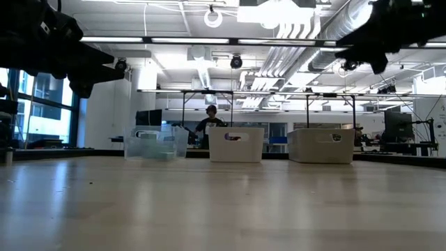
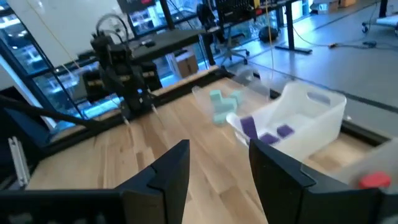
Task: Sort & place blocks by color
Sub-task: Return to Home Position
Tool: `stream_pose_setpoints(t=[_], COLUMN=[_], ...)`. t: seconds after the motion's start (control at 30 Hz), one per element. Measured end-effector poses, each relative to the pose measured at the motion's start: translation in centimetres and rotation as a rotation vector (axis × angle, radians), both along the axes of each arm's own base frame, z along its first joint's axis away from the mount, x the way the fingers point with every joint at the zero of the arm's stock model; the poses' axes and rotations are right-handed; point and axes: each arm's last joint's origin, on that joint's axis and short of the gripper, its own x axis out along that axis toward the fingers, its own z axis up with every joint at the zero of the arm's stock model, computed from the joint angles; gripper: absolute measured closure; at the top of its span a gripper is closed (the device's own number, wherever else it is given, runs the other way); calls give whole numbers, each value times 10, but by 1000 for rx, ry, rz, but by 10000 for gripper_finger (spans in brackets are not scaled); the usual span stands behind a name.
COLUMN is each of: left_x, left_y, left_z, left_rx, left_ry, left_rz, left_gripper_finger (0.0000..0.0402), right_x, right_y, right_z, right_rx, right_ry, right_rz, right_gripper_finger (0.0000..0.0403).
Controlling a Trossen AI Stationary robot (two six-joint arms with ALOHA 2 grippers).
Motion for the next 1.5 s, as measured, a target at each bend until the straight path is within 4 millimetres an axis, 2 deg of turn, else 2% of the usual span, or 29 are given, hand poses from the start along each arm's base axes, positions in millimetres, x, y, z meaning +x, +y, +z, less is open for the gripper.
stream_pose_setpoints(t=[0.13,0.3,0.47,0.67,0.93,1.2,1.5], left_x=[0,0,0,0,0,0,0], left_y=[0,0,0,0,0,0,0], left_z=[0,0,0,0,0,0,0], left_rx=[0,0,0,0,0,0,0], left_ry=[0,0,0,0,0,0,0], left_rz=[0,0,0,0,-7,-7,-8], left_gripper_finger=[271,271,271,270,270,270,270], right_x=[-1,-3,-8,-20,-18,-22,-22], right_y=[0,0,1,1,-2,-6,-5], right_z=[-23,-37,-40,-38,-51,-71,-74], right_rx=[27,33,22,-82,-40,143,113], right_ry=[-5,-62,-132,-262,-154,-31,17], right_rz=[-14,-18,-16,-71,-142,-343,-301], right_gripper_finger=[247,247,247,247,247,247,247])
